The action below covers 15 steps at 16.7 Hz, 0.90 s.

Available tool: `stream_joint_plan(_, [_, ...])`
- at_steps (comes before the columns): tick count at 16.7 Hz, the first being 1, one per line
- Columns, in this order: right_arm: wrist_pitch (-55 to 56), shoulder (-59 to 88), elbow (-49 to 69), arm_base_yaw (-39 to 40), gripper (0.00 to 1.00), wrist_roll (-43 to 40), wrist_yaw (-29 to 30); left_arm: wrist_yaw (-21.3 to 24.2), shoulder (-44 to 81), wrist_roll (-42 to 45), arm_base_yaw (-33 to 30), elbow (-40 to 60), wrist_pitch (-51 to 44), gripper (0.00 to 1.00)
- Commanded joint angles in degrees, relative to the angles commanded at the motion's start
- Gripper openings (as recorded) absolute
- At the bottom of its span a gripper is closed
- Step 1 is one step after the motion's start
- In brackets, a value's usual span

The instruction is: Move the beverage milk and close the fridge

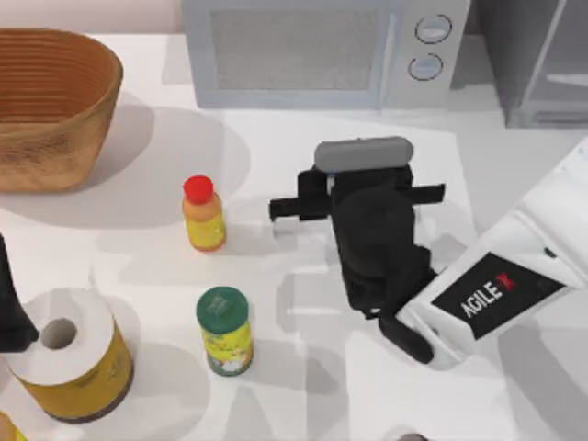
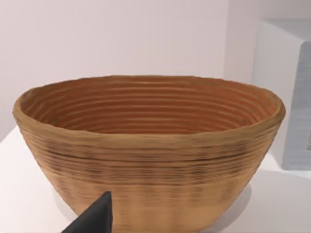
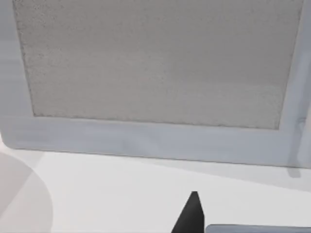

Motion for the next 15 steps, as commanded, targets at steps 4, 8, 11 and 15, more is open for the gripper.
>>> stream_joint_plan(4, [-1.0, -7.5, -7.5, -7.7, 0.0, -1.7, -7.8, 0.0, 0.0, 0.0, 0.0, 0.0, 0.0, 1.0])
stream_joint_plan(8, [-1.5, -23.7, -17.0, -22.8, 0.0, -2.7, -20.0, 0.0, 0.0, 0.0, 0.0, 0.0, 0.0, 1.0])
stream_joint_plan(11, [-2.3, -35.3, -24.7, -34.3, 0.0, -3.2, -29.1, 0.0, 0.0, 0.0, 0.0, 0.0, 0.0, 1.0])
stream_joint_plan(15, [-3.0, -42.5, -31.6, -41.7, 0.0, -4.3, -35.8, 0.0, 0.0, 0.0, 0.0, 0.0, 0.0, 1.0])
